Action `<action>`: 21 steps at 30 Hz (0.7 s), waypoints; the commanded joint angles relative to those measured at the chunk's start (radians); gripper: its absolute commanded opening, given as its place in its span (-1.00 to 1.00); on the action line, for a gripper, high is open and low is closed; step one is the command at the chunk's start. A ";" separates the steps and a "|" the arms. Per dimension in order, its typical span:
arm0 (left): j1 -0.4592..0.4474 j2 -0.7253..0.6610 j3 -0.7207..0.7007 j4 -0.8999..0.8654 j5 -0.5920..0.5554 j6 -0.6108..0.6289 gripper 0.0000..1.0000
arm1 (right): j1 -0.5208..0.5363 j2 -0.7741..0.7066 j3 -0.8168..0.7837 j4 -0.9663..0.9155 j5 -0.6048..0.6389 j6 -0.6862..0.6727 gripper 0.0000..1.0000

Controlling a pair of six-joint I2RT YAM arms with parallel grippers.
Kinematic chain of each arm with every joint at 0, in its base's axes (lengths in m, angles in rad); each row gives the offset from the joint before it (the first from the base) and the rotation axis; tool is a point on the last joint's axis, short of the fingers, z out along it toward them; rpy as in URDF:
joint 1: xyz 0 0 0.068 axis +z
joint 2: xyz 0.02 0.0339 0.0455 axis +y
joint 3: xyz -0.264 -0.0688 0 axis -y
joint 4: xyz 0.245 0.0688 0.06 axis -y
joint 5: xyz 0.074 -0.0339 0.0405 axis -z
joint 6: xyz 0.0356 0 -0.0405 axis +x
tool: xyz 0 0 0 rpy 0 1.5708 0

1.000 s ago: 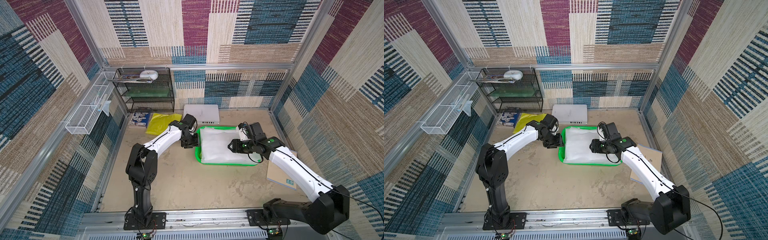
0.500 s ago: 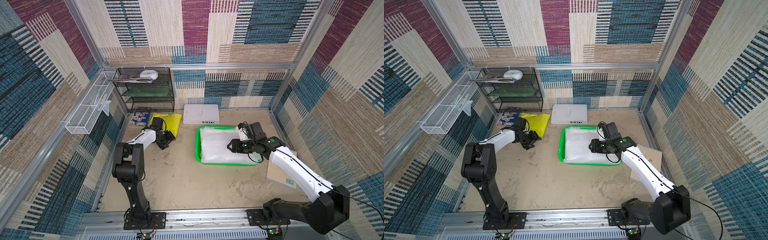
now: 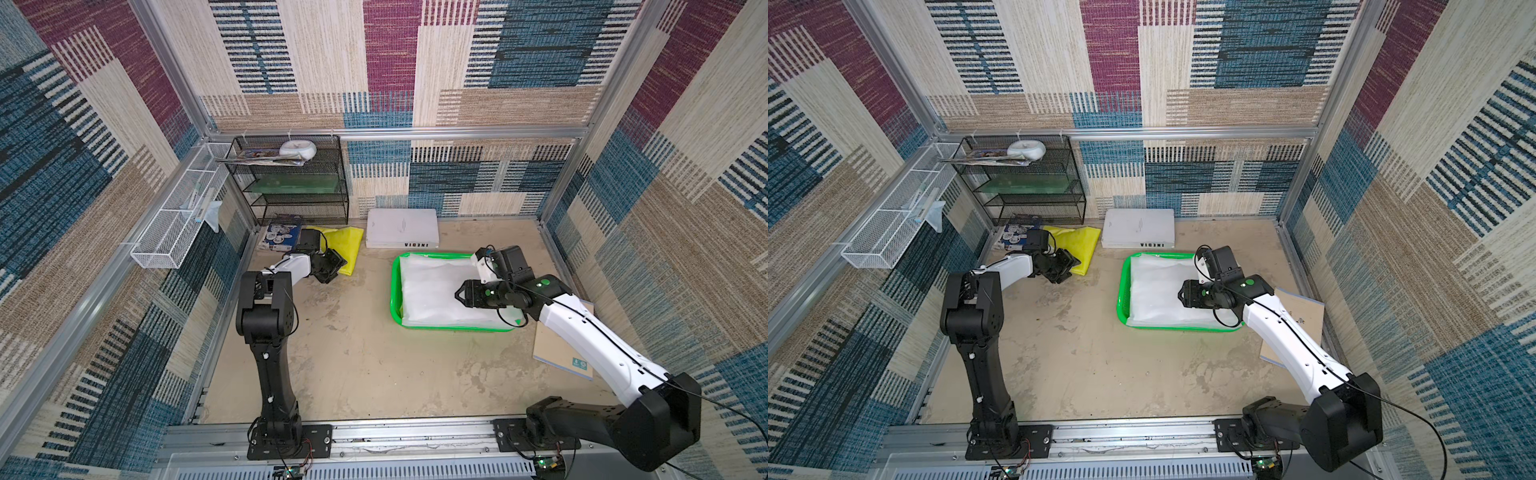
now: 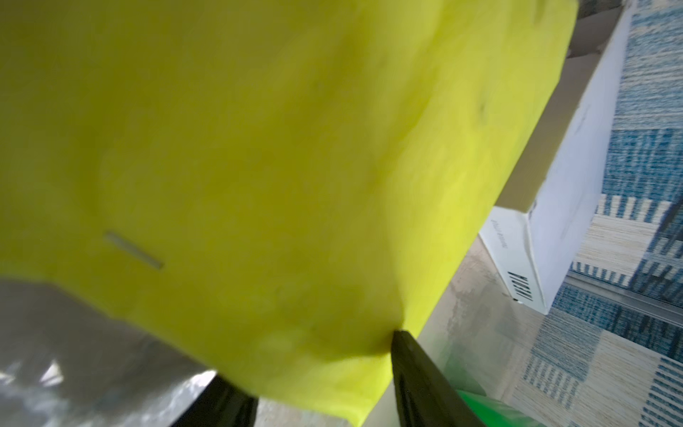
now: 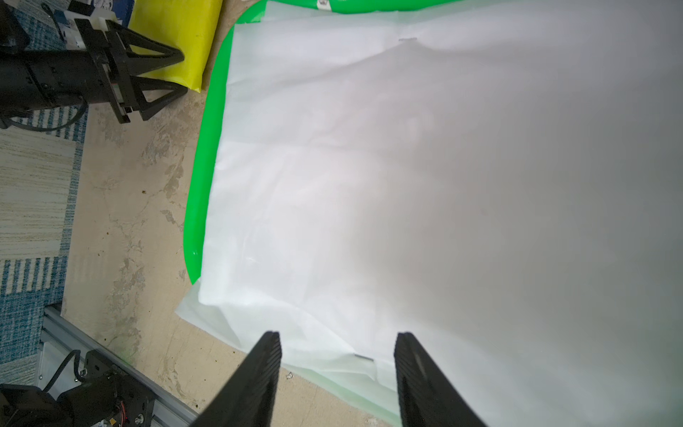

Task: Put the folded raincoat in the basket
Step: Adjust the basket at the center of the board, then move the raincoat to the center of the board.

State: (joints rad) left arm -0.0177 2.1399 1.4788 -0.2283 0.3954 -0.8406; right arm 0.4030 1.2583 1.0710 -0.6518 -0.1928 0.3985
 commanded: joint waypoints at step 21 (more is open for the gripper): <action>-0.007 -0.911 -0.805 -0.272 -0.049 -0.064 -0.23 | 0.001 -0.008 -0.031 0.024 -0.072 -0.001 0.11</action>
State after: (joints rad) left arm -0.0242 1.4048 0.7643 -0.3122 0.3969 -0.9081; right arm 0.4030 1.2514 1.0382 -0.6399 -0.2382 0.3992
